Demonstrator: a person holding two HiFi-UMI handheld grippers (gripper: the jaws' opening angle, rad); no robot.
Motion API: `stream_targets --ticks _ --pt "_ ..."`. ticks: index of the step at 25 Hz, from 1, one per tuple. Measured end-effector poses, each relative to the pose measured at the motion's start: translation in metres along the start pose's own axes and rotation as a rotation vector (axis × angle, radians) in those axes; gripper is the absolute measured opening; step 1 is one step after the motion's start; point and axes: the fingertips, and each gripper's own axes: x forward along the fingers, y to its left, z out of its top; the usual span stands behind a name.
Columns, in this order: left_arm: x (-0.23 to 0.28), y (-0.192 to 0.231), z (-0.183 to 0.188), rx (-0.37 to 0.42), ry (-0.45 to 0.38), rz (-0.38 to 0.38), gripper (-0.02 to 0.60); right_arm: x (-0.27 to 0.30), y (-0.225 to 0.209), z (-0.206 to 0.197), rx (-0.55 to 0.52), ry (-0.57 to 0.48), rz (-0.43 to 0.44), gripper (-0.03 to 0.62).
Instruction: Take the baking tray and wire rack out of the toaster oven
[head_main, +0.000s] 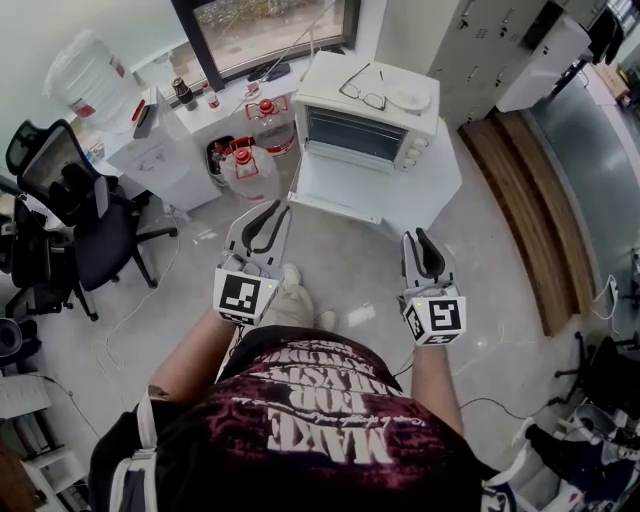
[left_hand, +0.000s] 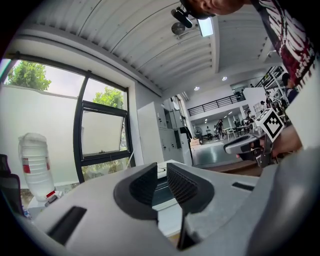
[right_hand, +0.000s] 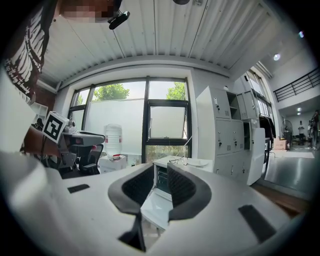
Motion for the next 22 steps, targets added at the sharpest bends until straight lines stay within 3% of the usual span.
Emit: stream_targets --ticks 22 --pt "0.006 0.015 -0.031 -0.029 0.077 0.028 0.054 0.021 0.004 -0.026 0.019 0.061 0.031 0.078"
